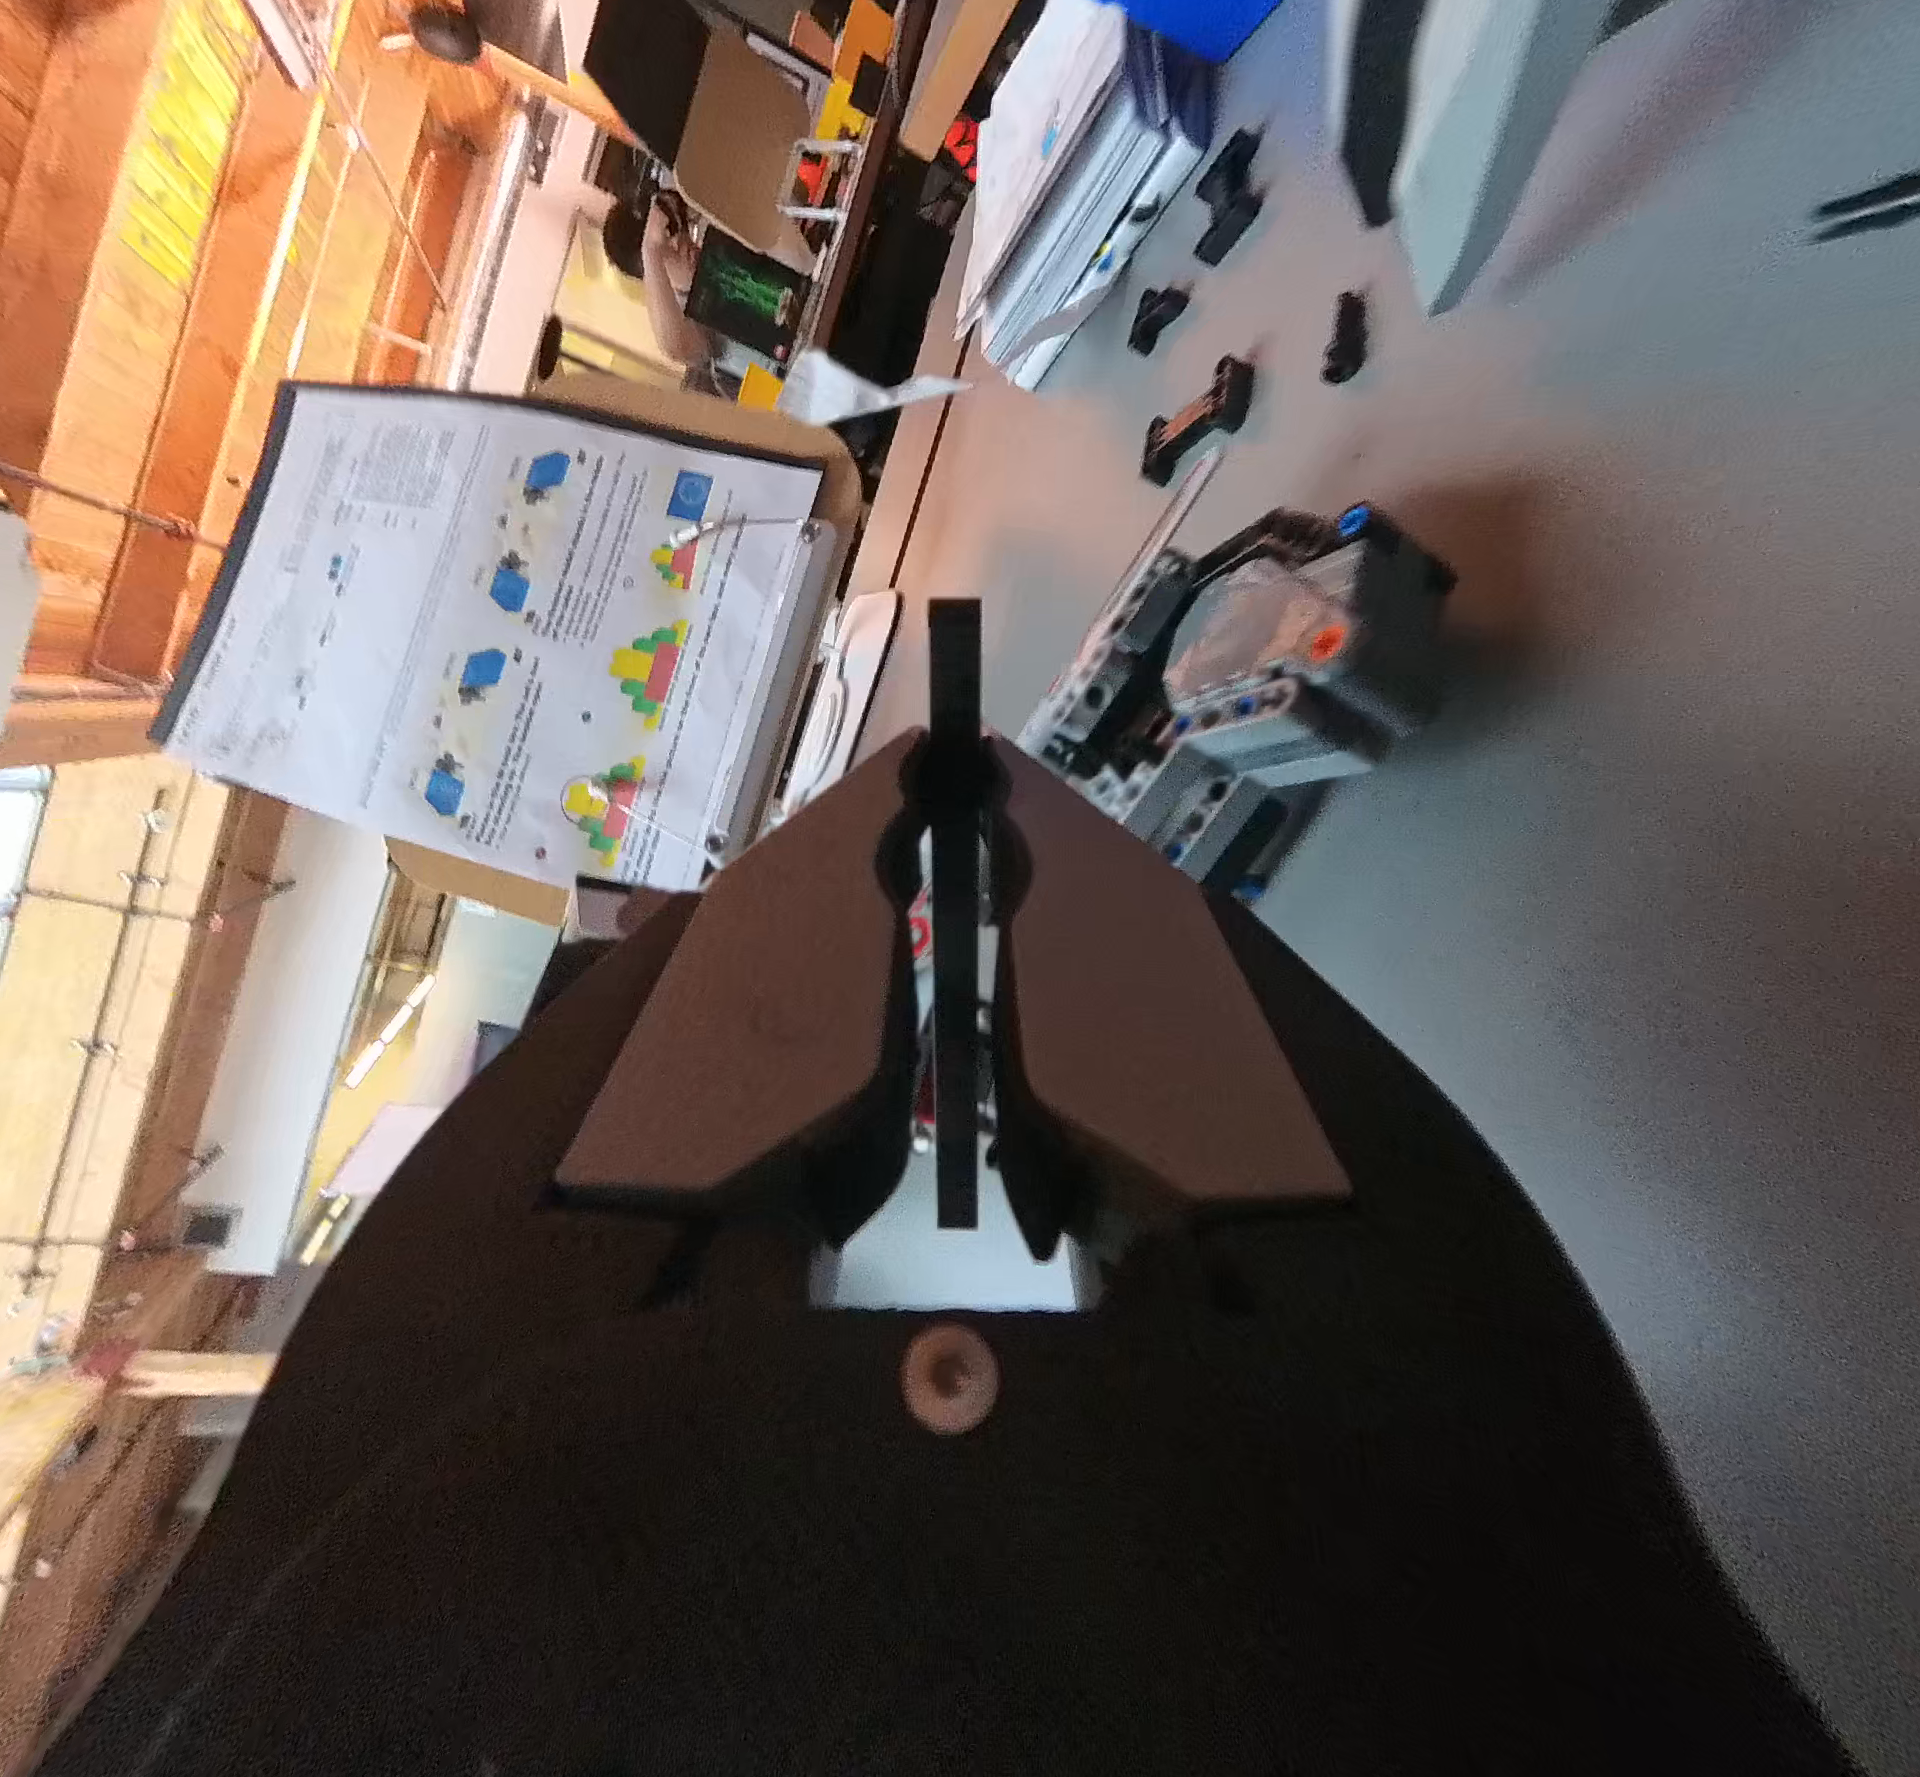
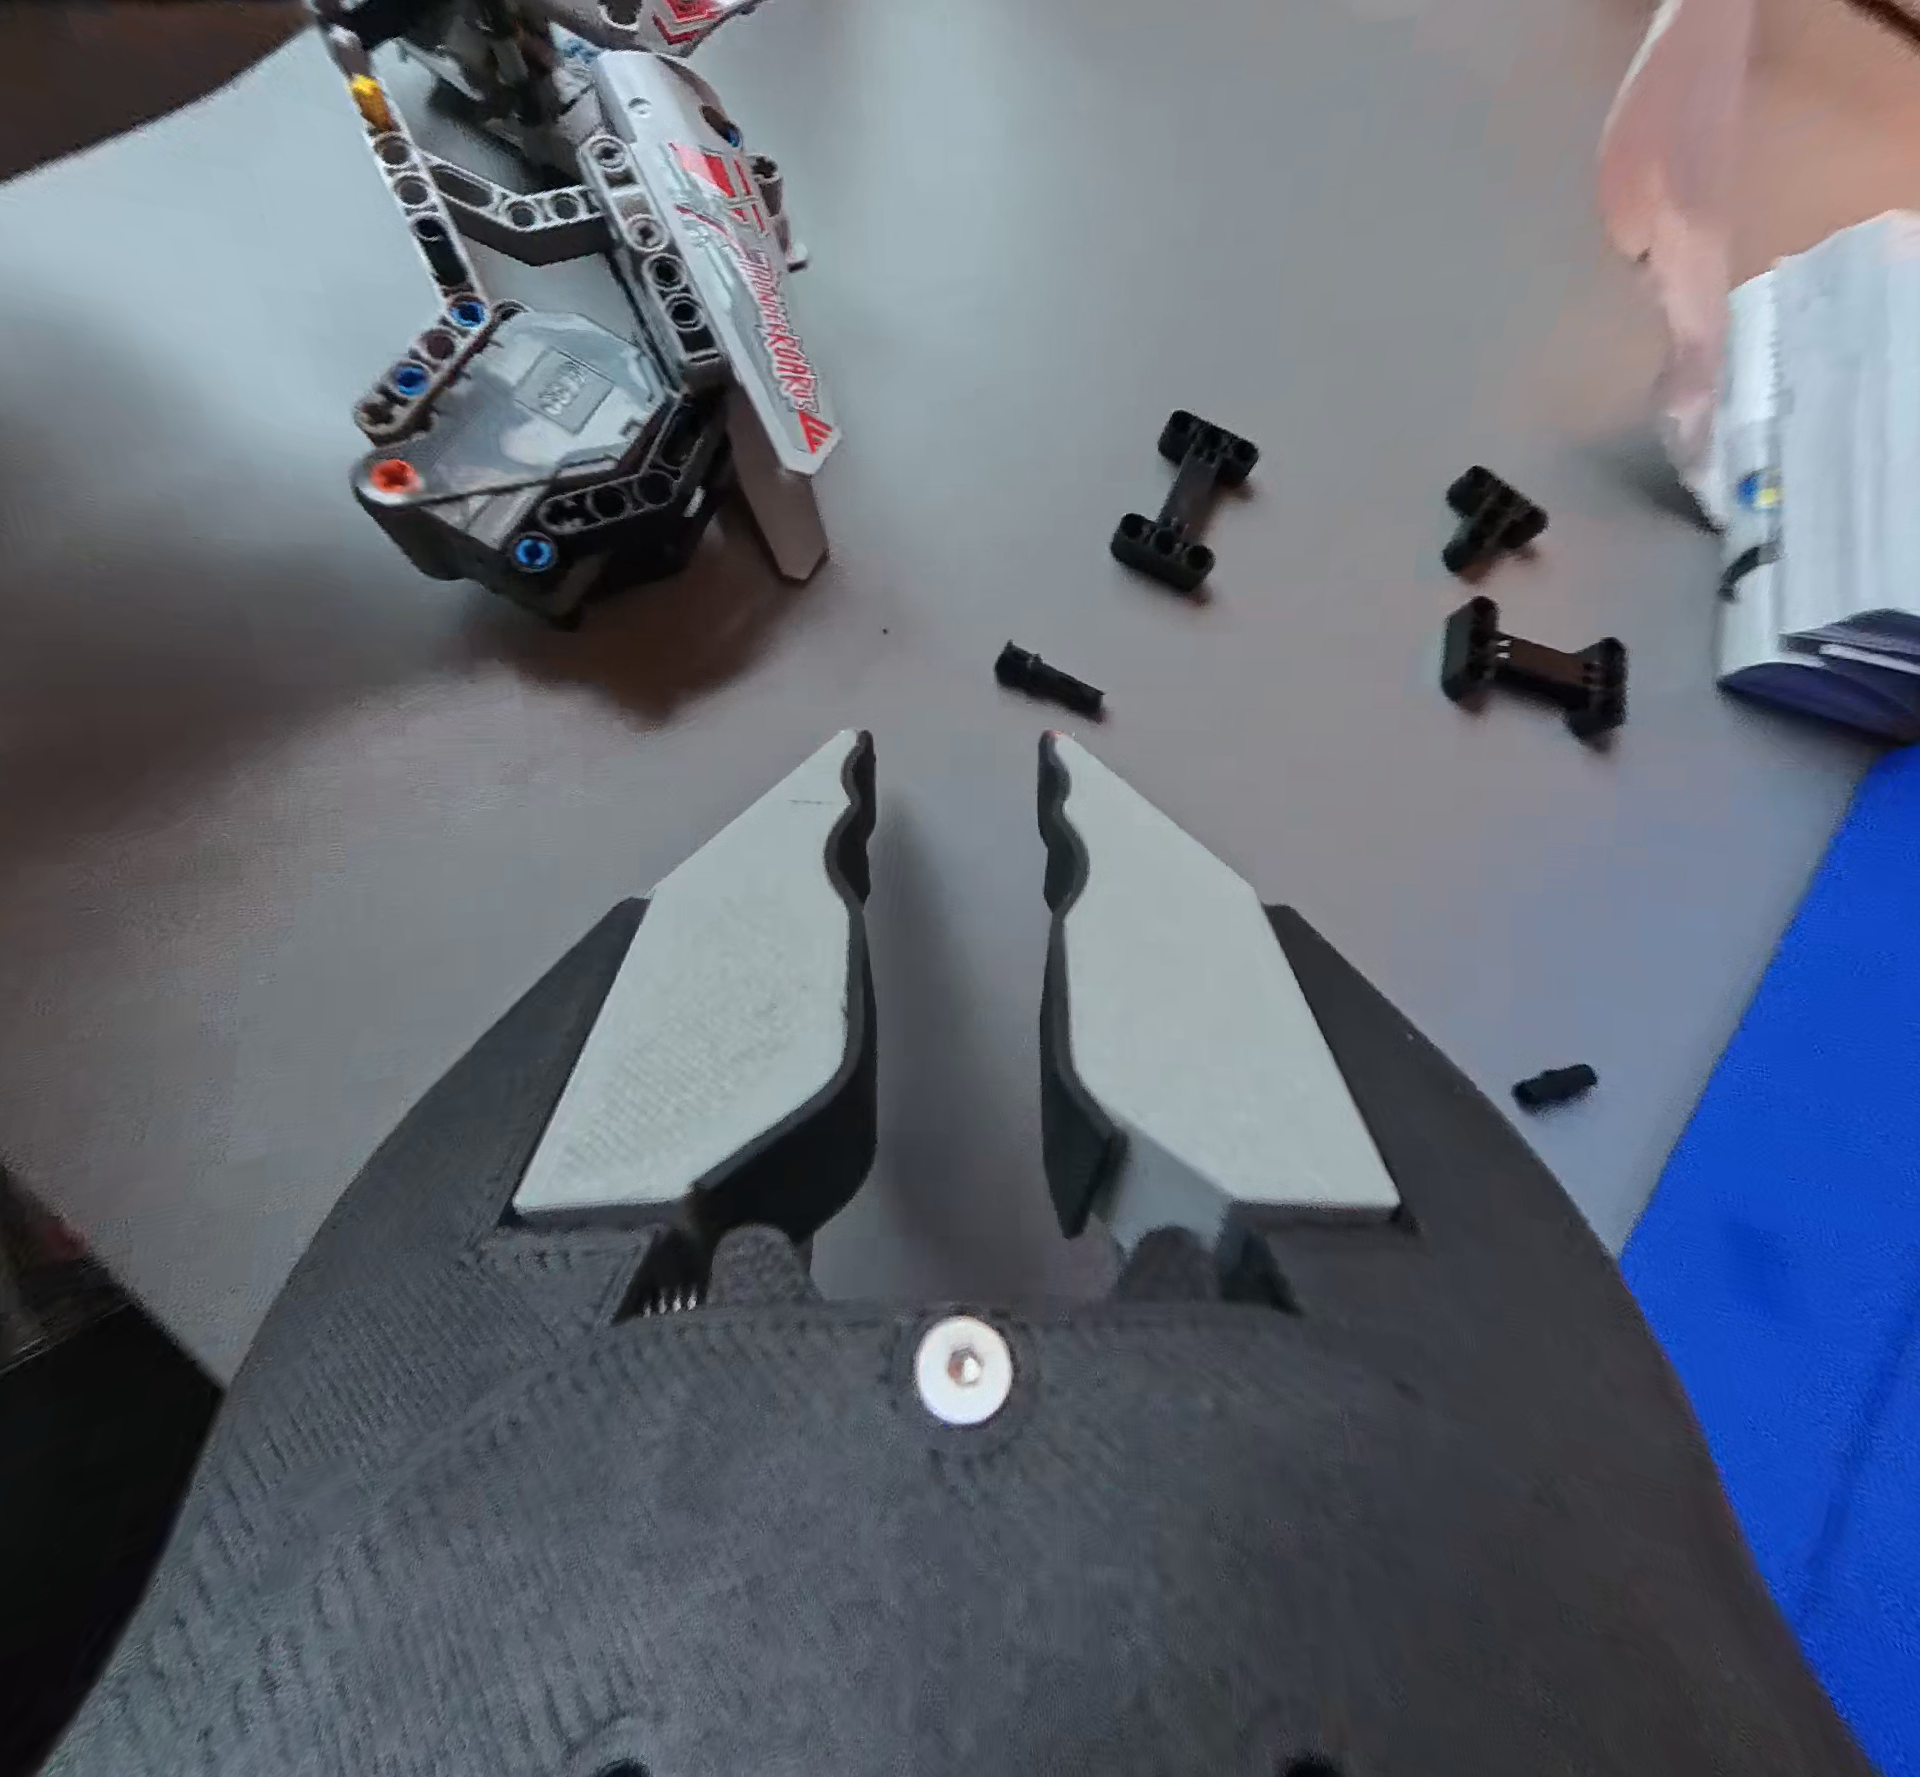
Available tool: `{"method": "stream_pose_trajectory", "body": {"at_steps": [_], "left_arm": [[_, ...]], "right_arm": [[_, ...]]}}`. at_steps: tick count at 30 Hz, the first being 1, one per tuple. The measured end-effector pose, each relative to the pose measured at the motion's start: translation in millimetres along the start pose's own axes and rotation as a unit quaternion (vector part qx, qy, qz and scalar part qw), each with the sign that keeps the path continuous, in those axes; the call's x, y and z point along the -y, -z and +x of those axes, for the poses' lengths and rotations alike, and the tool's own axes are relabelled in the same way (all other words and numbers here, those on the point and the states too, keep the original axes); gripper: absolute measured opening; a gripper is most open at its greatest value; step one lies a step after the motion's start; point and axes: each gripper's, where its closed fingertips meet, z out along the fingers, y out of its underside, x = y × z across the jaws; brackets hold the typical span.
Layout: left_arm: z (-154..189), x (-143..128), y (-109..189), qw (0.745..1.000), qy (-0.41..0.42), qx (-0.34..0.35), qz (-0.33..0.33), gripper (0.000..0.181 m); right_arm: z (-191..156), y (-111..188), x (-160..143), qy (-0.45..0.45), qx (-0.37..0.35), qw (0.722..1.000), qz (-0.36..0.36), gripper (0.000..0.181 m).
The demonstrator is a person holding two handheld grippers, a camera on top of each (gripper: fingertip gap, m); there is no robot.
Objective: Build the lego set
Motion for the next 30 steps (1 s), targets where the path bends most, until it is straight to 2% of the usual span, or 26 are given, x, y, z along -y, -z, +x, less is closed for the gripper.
{"method": "stream_pose_trajectory", "body": {"at_steps": [3,5,7,14,19,24,27,30], "left_arm": [[-18,-13,4,0.997,0.072,0.001,0.007,0.005],[-29,-25,6,0.996,0.089,0.012,-0.002,0.005],[-31,-33,6,0.996,0.09,0.016,-0.011,0.005],[-28,-36,6,0.996,0.09,0.012,-0.014,0.006],[-32,-40,18,0.995,0.093,0.026,-0.029,0.005],[-31,-43,59,0.993,0.094,0.049,-0.056,0.005],[-33,-36,99,0.991,0.103,0.058,-0.069,0.005],[-26,-31,136,0.989,0.107,0.053,-0.085,0.005]], "right_arm": [[1,5,5,0.007,-0.013,0.999,0.028,0.028],[1,7,6,0.008,-0.014,0.999,0.029,0.028],[3,8,7,0.009,-0.015,0.999,0.035,0.029],[4,14,9,0.004,-0.016,0.999,0.048,0.029],[-1,29,12,0.002,-0.014,0.998,0.059,0.032],[-19,54,3,0.011,-0.016,0.997,0.077,0.034],[-53,85,0,0.017,0.019,0.993,0.115,0.037],[-83,114,-12,0.041,0.045,0.991,0.118,0.039]]}}
